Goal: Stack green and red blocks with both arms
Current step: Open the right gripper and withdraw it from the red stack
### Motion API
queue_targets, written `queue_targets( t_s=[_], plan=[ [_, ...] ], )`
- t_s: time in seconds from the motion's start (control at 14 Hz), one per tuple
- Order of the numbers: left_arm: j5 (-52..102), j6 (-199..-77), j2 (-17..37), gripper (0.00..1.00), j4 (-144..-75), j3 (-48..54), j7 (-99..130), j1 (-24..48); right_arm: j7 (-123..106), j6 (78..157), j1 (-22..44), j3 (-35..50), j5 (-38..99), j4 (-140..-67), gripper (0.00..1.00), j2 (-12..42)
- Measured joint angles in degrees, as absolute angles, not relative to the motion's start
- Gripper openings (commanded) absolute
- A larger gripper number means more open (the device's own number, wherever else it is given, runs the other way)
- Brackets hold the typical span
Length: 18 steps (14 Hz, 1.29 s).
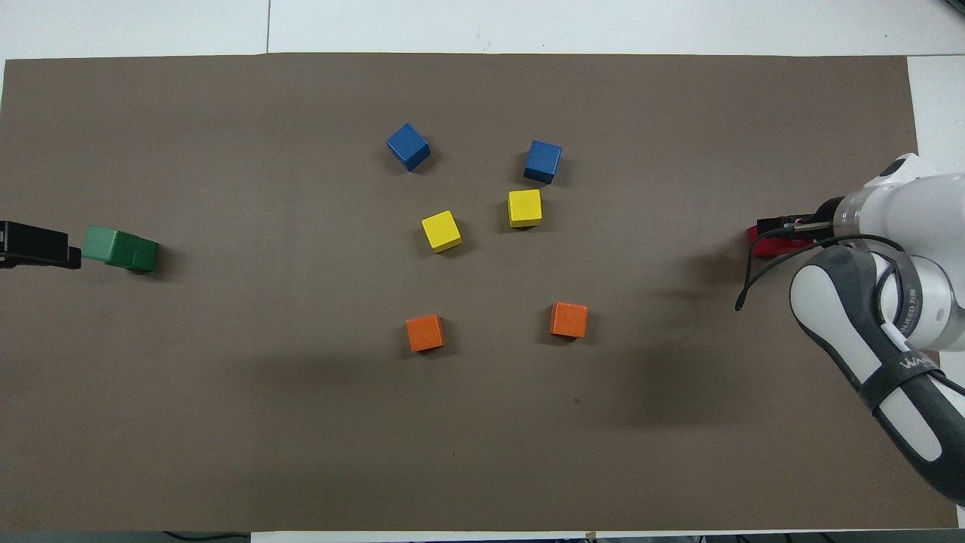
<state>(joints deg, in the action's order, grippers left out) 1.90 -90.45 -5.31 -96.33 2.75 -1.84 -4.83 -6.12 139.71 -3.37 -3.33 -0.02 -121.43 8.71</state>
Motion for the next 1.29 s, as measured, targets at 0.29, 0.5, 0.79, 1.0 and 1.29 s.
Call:
queue_targets(
  t_s=[0.29,0.5,0.79,1.0,1.29],
  plan=[
    [1.9,-90.0,-5.3,1.00,-96.3,2.5,-1.8,-4.8,-3.1,126.7,-0.4,-3.1,0.0,-113.8,1.00,5.5],
    [1.9,-89.3,-5.3,1.00,-96.4,2.4,-1.8,-4.7,-1.7,118.7,1.9,-3.0,0.0,-110.0,1.00,0.0],
    [1.9,-89.2,-5.5,1.00,-96.4,2.4,-1.8,-4.7,-1.7,105.7,1.8,-3.2,0.0,-104.1,1.00,-4.2],
    [1.9,-89.2,-5.7,1.00,-96.4,2.4,-1.8,-4.7,-1.7,99.5,1.7,-3.4,0.0,-99.6,1.00,-4.2],
    [1.9,-89.2,-5.8,1.00,-96.4,2.4,-1.8,-4.7,-1.7,91.1,1.7,-3.4,0.0,-94.4,1.00,-3.9]
  ],
)
